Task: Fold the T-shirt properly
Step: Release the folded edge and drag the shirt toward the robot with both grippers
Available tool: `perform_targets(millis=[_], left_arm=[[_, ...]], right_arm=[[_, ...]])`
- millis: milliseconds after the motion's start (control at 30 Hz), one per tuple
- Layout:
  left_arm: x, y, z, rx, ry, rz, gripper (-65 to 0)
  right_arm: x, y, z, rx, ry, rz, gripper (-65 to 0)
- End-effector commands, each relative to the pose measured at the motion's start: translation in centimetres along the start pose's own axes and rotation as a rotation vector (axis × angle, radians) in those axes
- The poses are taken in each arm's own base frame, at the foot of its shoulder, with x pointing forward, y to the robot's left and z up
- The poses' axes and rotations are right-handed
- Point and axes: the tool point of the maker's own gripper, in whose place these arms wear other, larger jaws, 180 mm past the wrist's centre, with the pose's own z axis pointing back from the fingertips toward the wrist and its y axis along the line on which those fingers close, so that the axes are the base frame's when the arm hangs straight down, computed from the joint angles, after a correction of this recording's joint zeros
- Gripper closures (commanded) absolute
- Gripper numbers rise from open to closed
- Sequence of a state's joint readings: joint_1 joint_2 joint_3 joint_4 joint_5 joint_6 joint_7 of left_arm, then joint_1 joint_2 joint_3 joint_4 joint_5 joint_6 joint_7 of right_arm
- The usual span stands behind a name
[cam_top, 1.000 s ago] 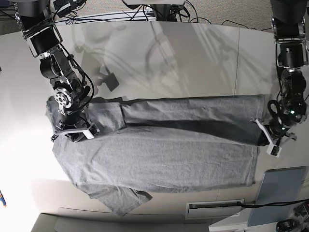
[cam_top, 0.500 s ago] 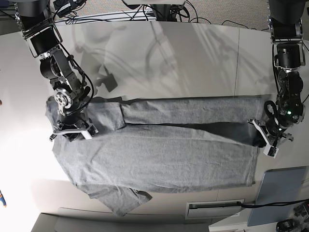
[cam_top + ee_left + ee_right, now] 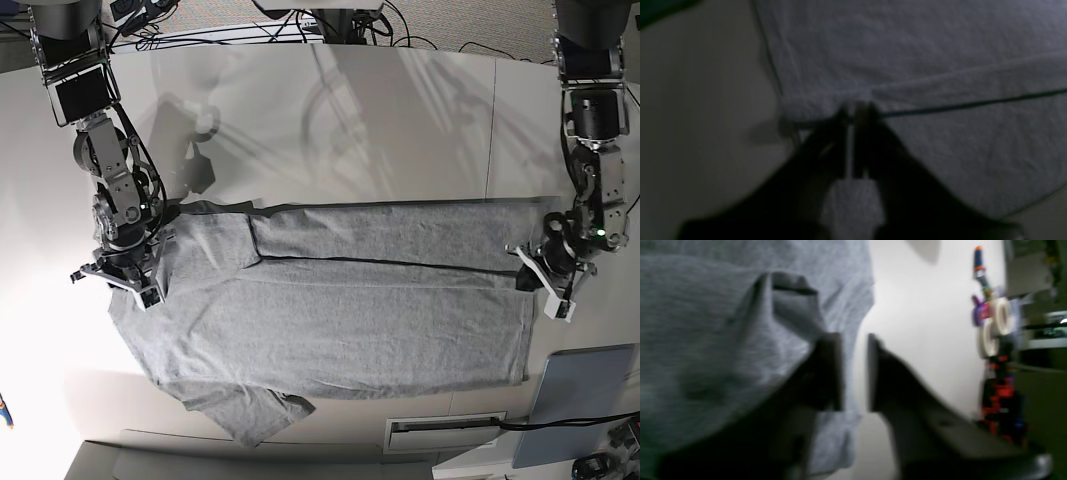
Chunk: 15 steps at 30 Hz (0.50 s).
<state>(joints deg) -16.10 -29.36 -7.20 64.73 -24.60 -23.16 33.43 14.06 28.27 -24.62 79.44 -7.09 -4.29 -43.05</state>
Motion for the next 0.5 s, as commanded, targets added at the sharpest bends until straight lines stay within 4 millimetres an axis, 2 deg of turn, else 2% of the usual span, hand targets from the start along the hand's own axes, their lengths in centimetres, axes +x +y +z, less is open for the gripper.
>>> perform_targets(millis=[0,100,167,300,367,467], left_arm=[[1.5,0.5,0.3,0.016,-0.045,0.012,0.0],[-0.3,0.2,-0.4,0.041,-0.024,0.044,0.0],[-1.7,-0.2,-1.2,0.032,-0.006,0.08,0.0],[-5.9,-0.5,-2.5,0.026,0.085,0.162,0.0],[-7.8,-0.8,-2.6,0.0,0.133,0.178,0.0],[-11.1,-1.7,-1.9,-0.043,0.227,0.171,0.0]], right_arm=[[1.2,-1.8,0.0,-0.038,-0.041,-0.024,-0.8],[1.1,-1.1,-0.4,-0.016,-0.042,-0.049,0.0],[0.2,0.2,-1.2,0.026,-0.012,-0.062,0.0],[-2.7,4.2,-2.6,0.137,0.089,-0.081,0.0],[-4.6,5.1,-2.6,0.156,0.153,-0.07,0.0],[-7.1,5.2,-2.0,0.159,0.222,-0.045,0.0]])
